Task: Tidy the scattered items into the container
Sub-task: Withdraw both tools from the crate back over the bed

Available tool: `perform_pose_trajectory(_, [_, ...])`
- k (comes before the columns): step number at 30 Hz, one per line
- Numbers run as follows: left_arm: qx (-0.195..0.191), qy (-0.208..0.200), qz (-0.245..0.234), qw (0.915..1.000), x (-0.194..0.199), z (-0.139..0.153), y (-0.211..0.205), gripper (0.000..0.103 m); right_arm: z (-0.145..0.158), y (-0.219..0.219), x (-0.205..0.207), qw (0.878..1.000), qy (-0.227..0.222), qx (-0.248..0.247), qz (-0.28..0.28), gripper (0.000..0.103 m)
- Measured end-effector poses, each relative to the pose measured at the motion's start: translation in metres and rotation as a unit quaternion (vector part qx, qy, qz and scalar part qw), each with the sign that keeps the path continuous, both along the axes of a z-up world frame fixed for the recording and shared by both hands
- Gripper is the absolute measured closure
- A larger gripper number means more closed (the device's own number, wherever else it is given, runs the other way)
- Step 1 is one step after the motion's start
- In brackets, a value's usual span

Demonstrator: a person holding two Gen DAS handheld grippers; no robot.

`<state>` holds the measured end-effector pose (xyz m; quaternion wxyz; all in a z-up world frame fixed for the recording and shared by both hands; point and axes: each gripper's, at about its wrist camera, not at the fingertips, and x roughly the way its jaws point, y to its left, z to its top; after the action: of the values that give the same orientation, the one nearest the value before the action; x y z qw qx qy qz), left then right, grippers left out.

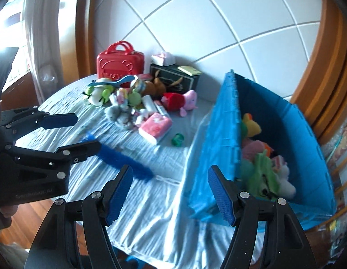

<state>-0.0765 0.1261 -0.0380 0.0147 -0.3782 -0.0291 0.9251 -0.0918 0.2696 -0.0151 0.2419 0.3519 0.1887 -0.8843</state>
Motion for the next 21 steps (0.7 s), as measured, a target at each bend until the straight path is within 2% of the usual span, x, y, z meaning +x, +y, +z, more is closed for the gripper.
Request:
perform_pose_trajectory(9, [0.001,-0.024,0.072,0.9971,-0.025,-0.033,-0.056,0.043,-0.032,-0.049,-0.041,0.999,-0.027,-0.023,0.03,0.033])
perform_pose_trajectory(18, [-0.014,-0.017,0.141,0.9898,-0.061,-0.065,-0.1,0.043,-0.063,-0.074,-0.105,0.997,-0.041,-0.051,0.03,0.033])
perform_pose_trajectory(21, [-0.019,-0.016,0.152,0.988,-0.066,-0.076,-0.118,0.043,-0.081,-0.082,-0.12,0.996,-0.063,-0.052,0.025,0.033])
